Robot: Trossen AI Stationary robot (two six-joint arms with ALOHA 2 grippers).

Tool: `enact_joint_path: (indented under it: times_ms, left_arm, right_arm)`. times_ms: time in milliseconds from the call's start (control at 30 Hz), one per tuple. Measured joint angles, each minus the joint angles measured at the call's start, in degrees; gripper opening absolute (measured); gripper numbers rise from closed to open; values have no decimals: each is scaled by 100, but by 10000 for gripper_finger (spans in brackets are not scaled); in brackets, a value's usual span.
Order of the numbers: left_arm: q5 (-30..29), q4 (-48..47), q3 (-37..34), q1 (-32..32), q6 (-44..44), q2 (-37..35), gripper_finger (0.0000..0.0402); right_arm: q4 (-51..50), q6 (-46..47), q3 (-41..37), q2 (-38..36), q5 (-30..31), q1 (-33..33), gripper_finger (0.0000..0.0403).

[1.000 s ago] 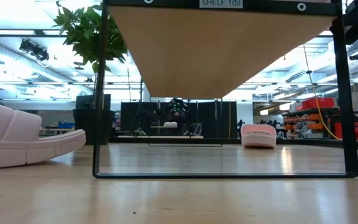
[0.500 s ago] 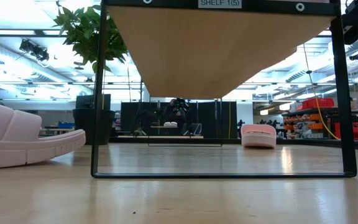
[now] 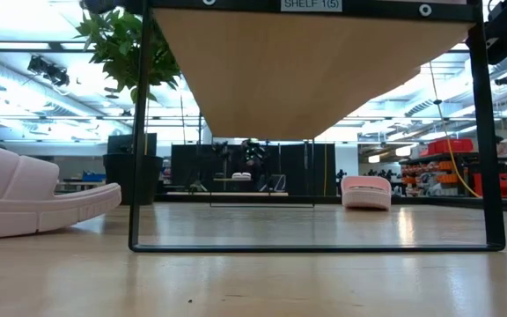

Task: Pick and place slides into the shelf
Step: Put the top pink slipper on the shelf

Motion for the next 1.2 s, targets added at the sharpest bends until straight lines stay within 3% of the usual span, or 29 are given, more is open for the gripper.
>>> enact_joint_path:
  times_ms: [167,333,467,667,967,1200]
  left_arm:
    - [10,-789,-4,-371,-910,-15,173]
    - [3,-852,-7,-699,-1428,92,170]
    - [-275,-848,-4,-788,-1736,118,165]
    - [-772,-764,-7,-768,-1839,138,157]
    - [-825,-760,-6,-677,-1634,138,145]
    - [-834,-894,-7,-679,-1050,138,137]
  right_arm:
    - [-2,-12,0,0,154,0,0]
    - [151,-83,-68,0,792,0,0]
    - [761,-4,-460,94,823,-3,1]
    - [1118,211,-481,1162,1078,-1,7]
    - [2670,1625,-472,2789,1375,-5,10]
    - [2982,1633,-427,3492,1611,11,33]
